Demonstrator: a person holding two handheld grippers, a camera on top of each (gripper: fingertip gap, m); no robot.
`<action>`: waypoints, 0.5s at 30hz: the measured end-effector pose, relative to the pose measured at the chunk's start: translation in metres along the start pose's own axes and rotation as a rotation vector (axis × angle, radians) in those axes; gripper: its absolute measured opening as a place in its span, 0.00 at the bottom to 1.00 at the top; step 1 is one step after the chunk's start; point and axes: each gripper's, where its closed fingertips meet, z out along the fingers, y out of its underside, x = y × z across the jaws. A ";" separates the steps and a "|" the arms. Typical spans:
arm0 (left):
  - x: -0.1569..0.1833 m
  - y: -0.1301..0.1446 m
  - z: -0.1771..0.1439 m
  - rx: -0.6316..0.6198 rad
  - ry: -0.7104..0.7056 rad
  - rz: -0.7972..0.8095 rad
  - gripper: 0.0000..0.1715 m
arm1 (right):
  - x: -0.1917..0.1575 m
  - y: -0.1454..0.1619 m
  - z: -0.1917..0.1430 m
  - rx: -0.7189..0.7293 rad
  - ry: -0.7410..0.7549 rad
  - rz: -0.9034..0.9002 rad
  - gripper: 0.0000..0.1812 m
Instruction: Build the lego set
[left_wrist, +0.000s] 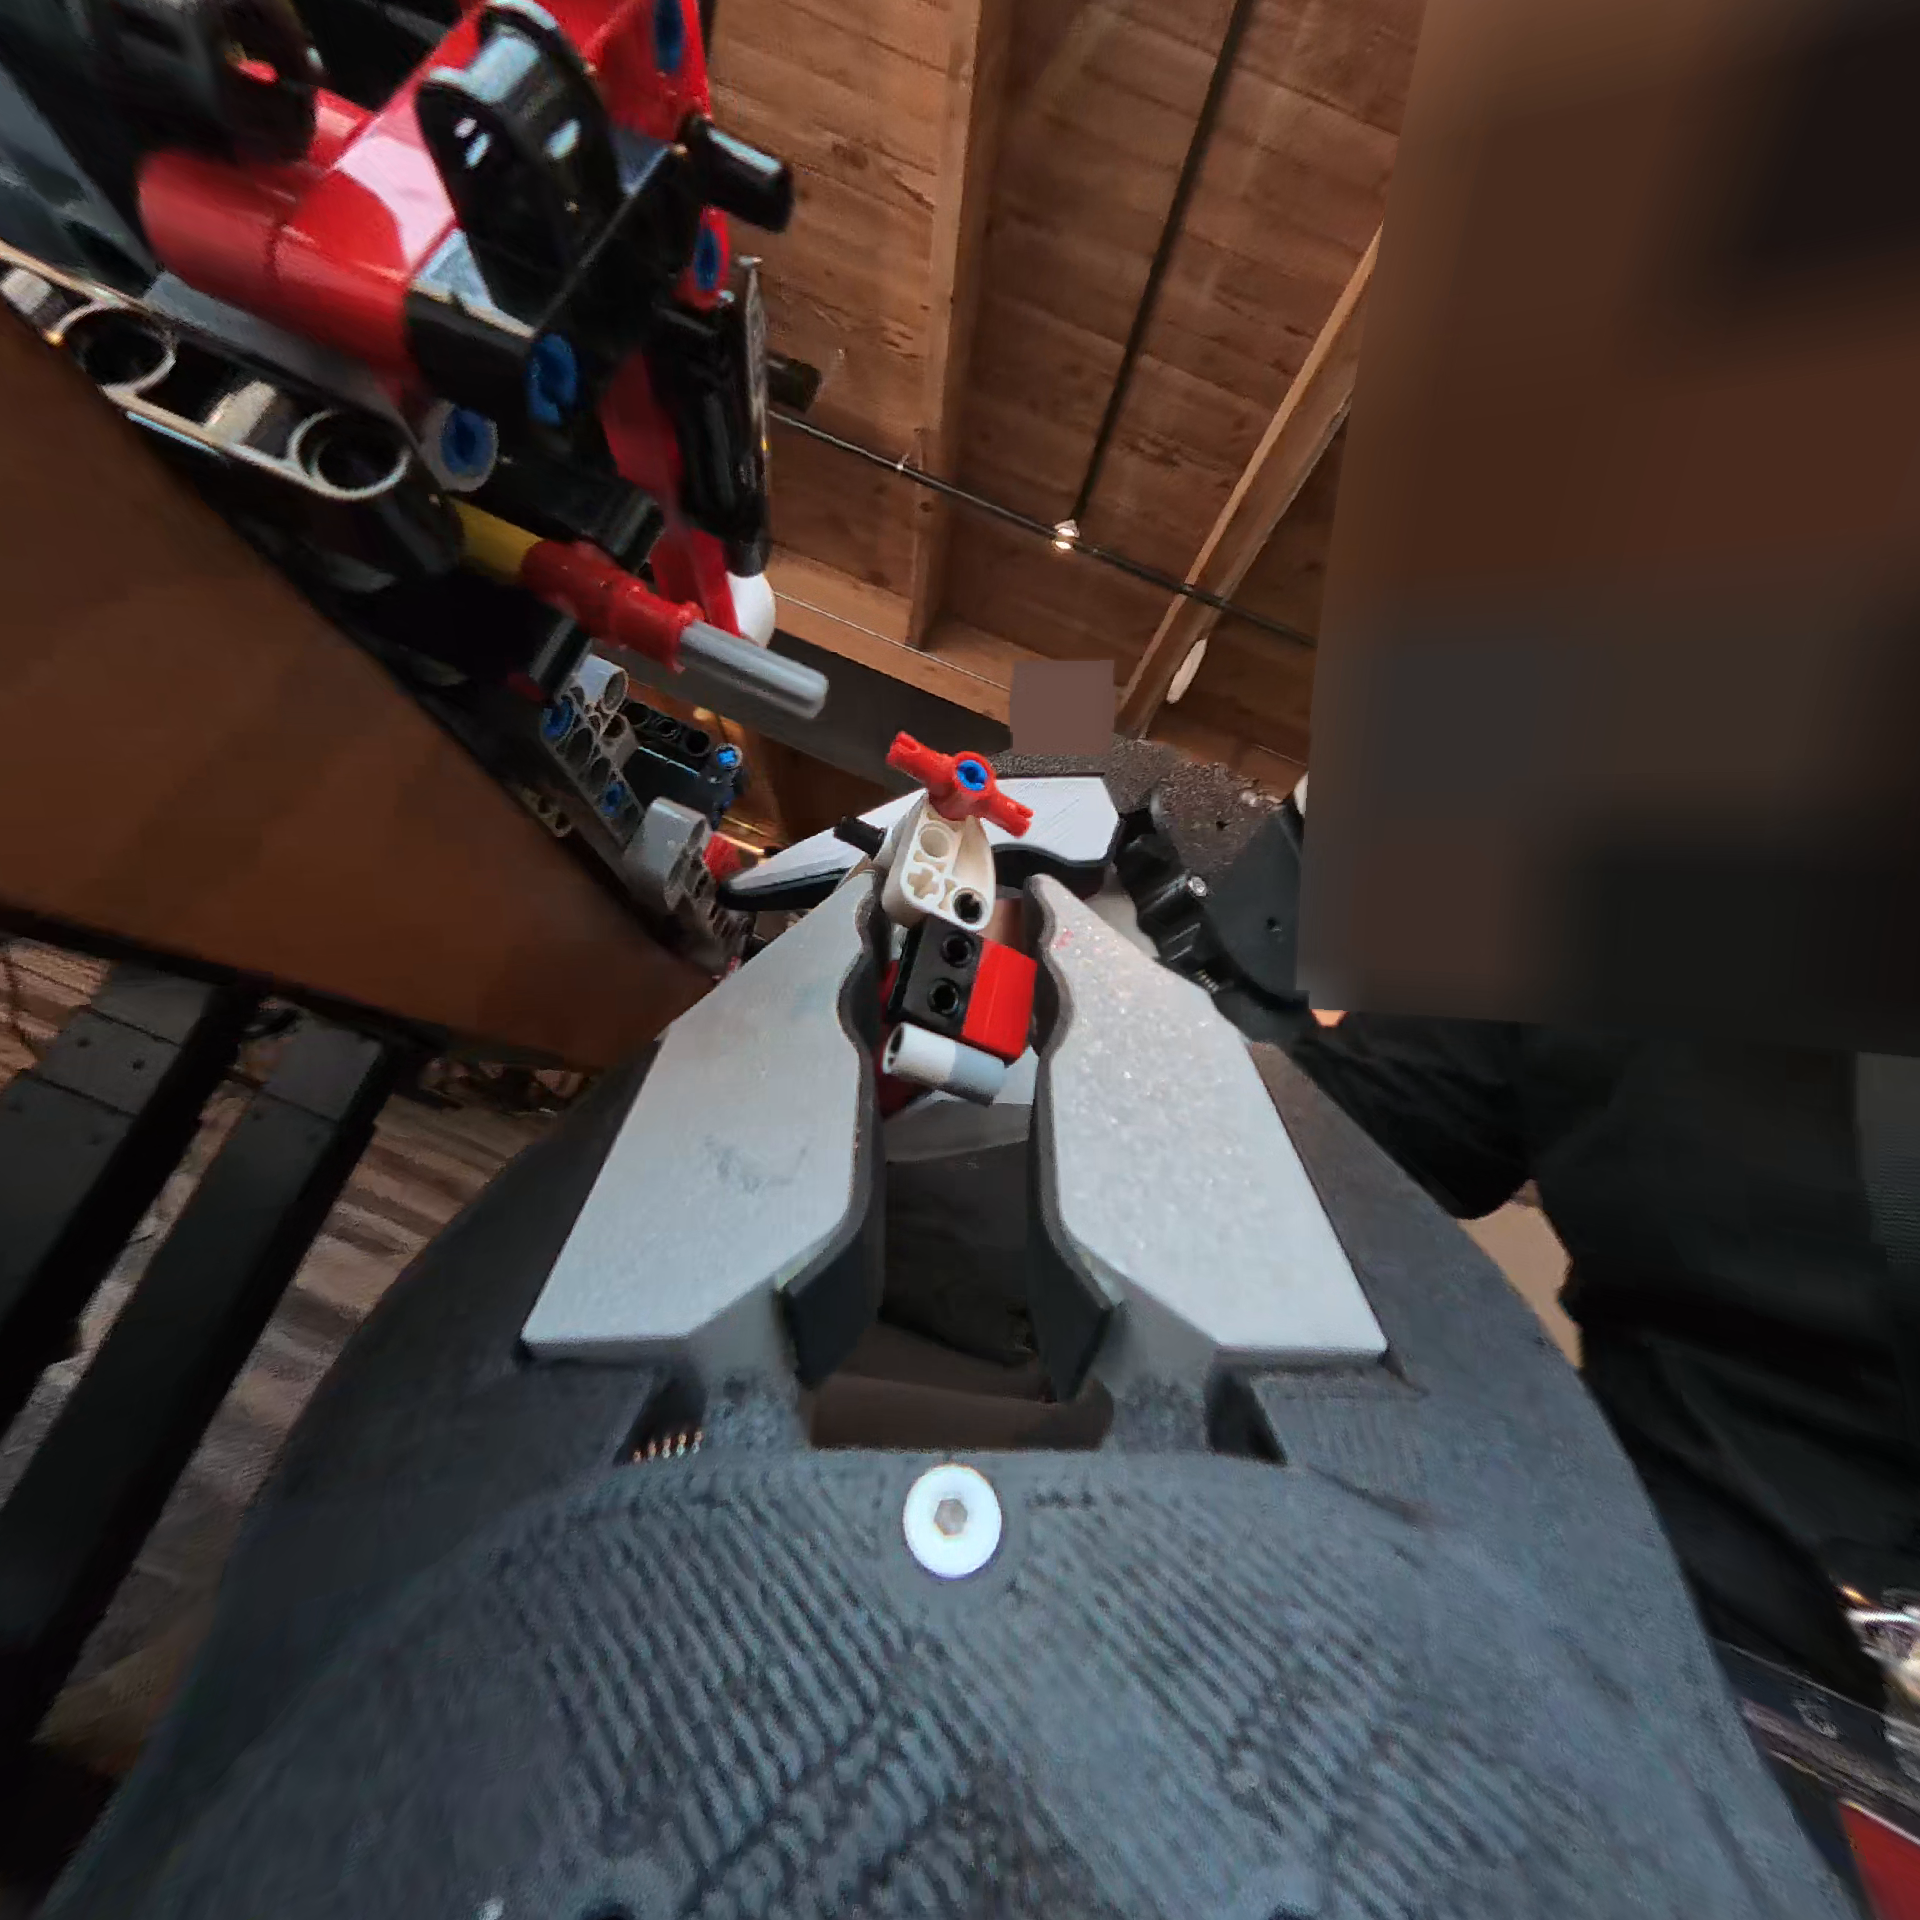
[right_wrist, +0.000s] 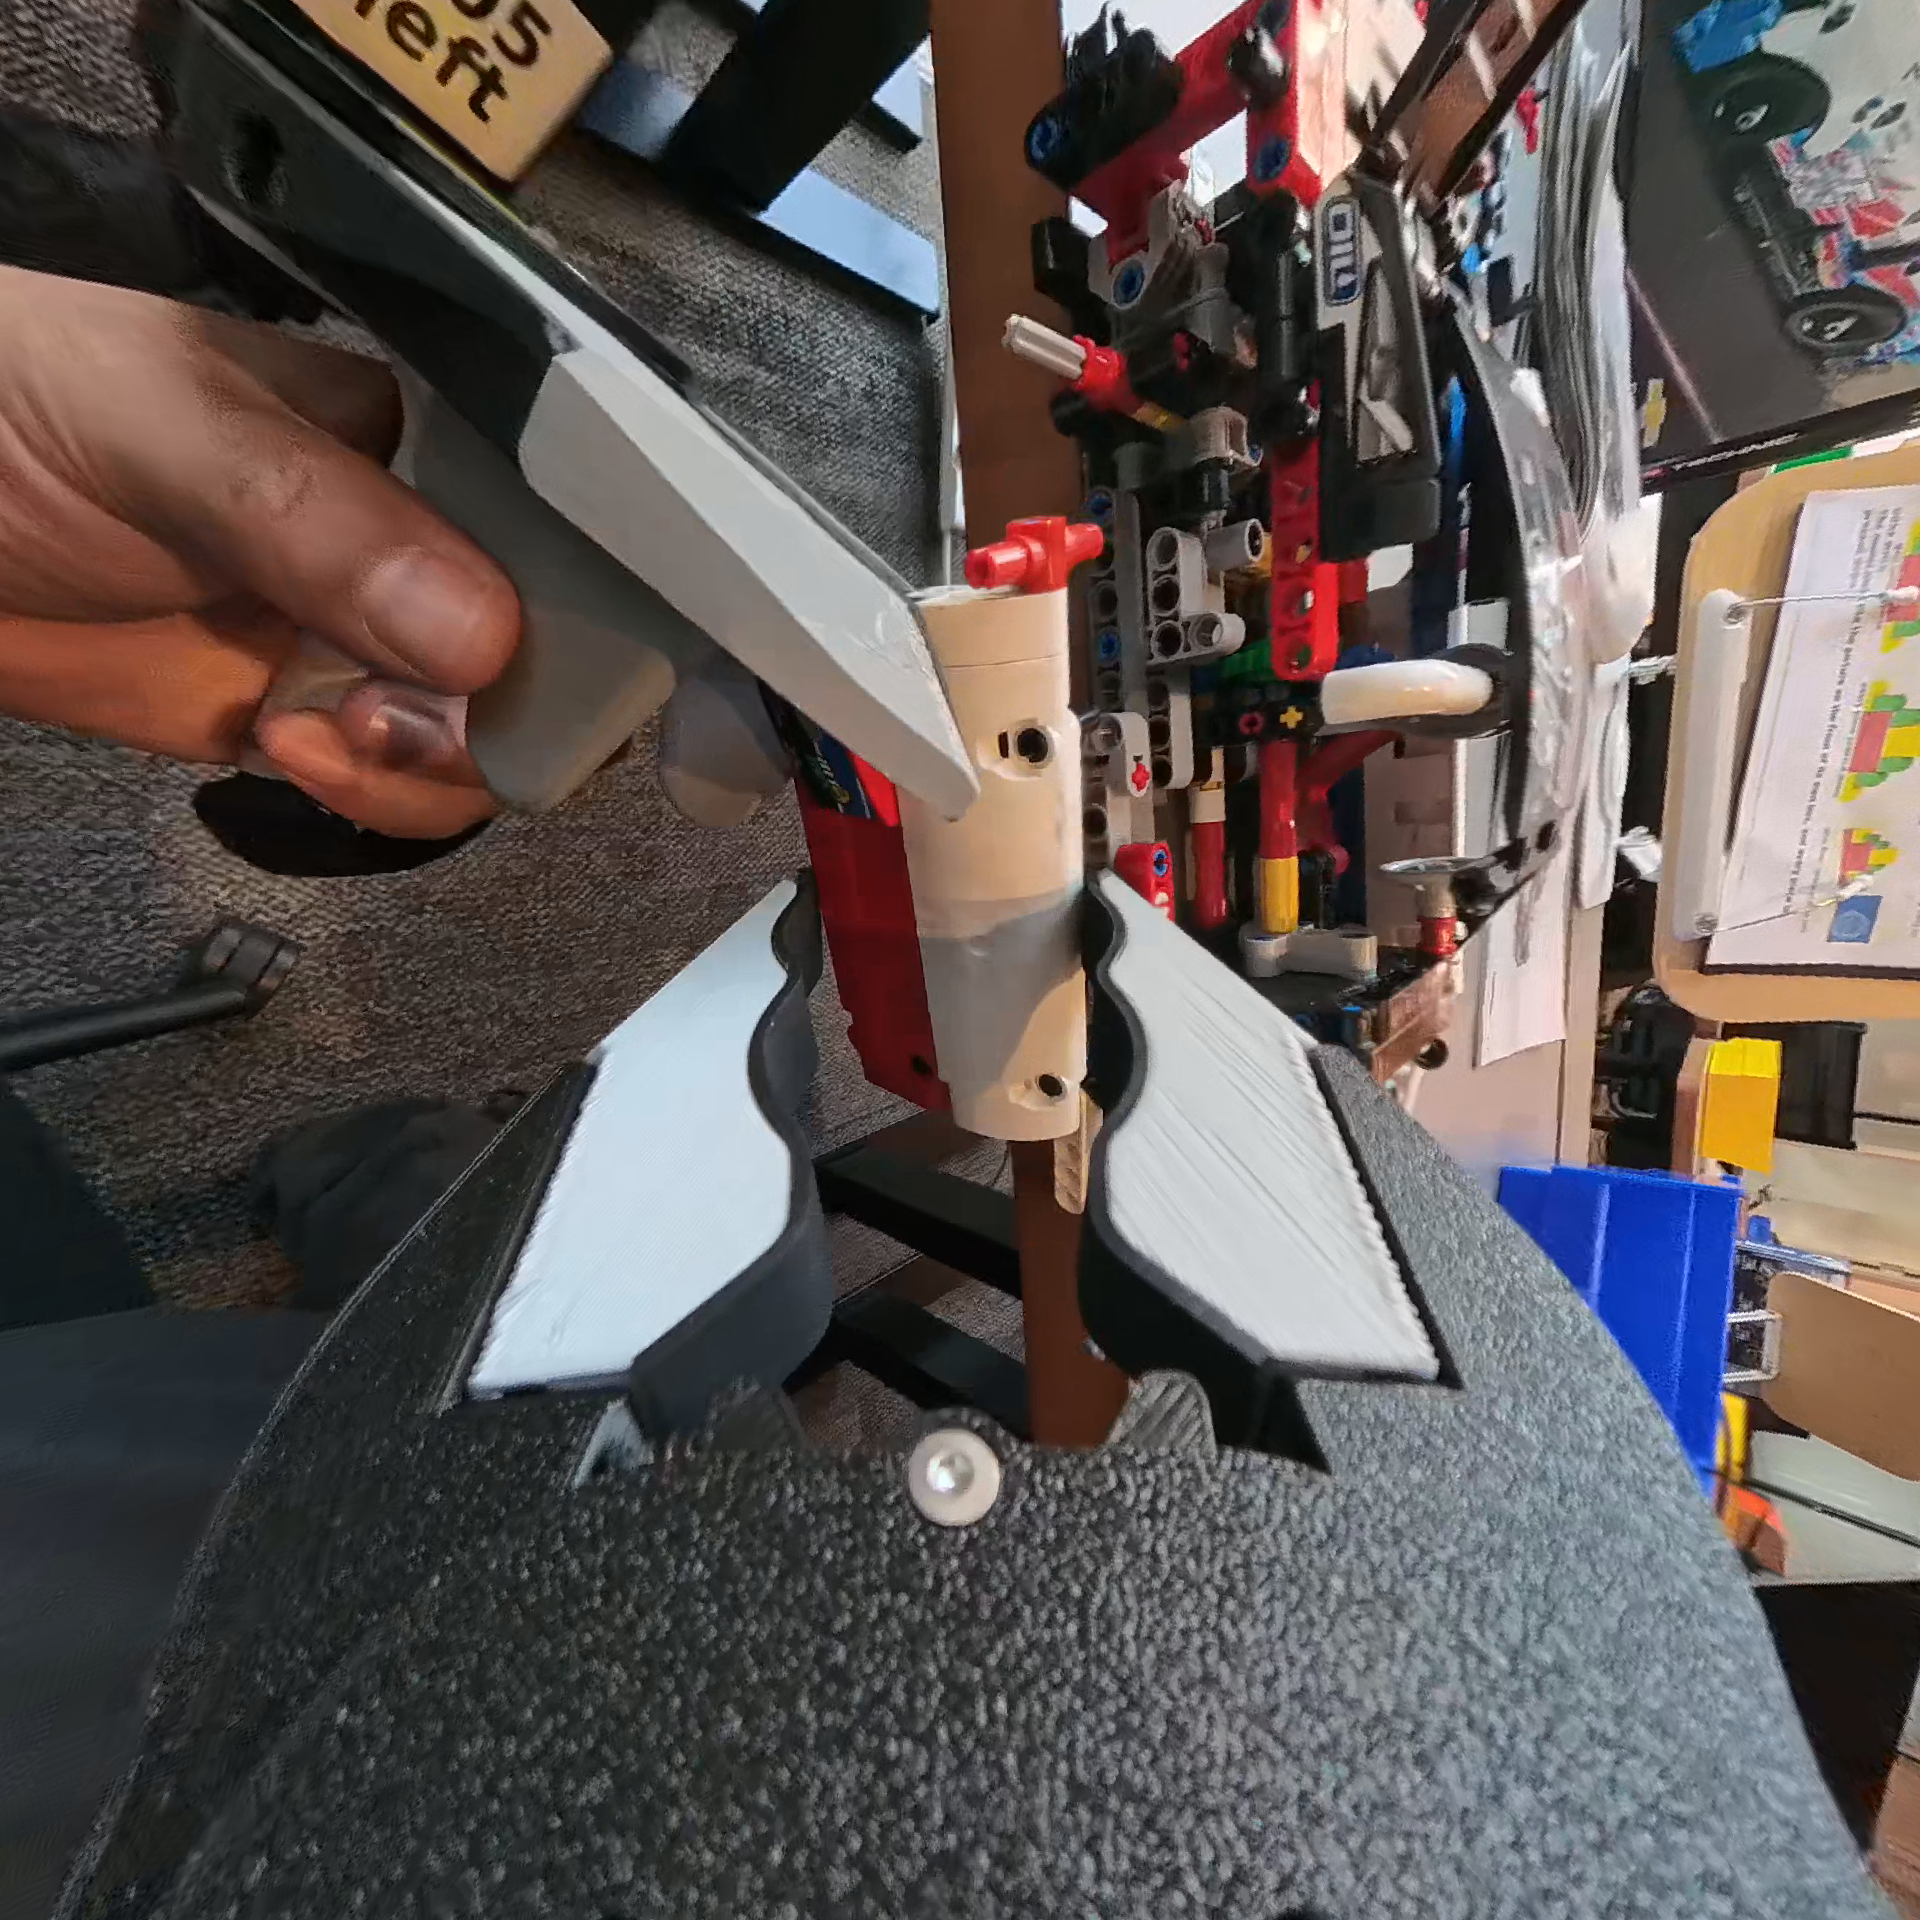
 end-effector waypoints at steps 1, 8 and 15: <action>-0.002 0.001 -0.001 -0.002 -0.015 0.013 0.13 | 0.000 0.001 0.001 -0.007 -0.007 0.008 0.26; -0.016 0.013 -0.008 -0.078 -0.078 0.026 0.29 | 0.003 0.000 0.003 -0.059 -0.021 0.035 0.26; -0.001 -0.001 0.002 0.030 -0.036 0.061 0.13 | 0.000 0.001 -0.002 -0.125 -0.045 0.046 0.26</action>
